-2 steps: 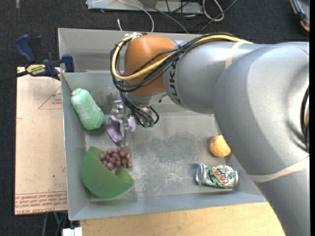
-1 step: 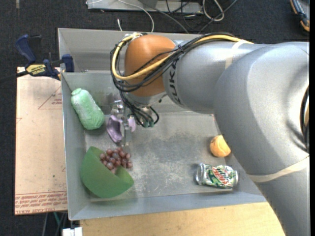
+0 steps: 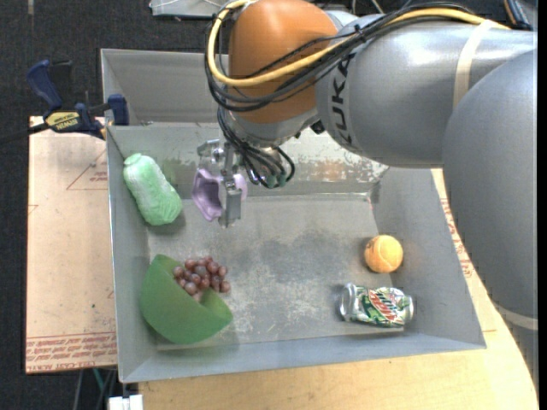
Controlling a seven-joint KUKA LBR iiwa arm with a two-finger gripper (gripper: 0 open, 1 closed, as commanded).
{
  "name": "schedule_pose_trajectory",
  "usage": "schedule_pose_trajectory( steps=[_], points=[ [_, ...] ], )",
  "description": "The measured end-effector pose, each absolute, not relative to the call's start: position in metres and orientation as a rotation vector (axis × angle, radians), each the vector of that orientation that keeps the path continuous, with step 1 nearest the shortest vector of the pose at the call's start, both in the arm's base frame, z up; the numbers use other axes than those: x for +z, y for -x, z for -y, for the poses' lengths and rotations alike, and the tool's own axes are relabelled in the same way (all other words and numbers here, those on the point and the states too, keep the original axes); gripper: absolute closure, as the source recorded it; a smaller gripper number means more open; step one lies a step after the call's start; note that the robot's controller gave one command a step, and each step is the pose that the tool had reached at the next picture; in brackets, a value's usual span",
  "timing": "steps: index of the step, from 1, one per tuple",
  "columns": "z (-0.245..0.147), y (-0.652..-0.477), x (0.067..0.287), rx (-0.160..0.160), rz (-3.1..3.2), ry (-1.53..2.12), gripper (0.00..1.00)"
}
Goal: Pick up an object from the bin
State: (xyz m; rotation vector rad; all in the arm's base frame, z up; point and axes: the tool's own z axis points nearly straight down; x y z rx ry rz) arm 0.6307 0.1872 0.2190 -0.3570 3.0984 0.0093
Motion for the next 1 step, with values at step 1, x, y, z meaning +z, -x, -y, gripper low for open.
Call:
schedule_pose_trajectory(
  steps=[1],
  points=[
    [-0.1593, -0.6074, 0.3068, 0.009, -3.102, 0.33, 1.0]
  ],
)
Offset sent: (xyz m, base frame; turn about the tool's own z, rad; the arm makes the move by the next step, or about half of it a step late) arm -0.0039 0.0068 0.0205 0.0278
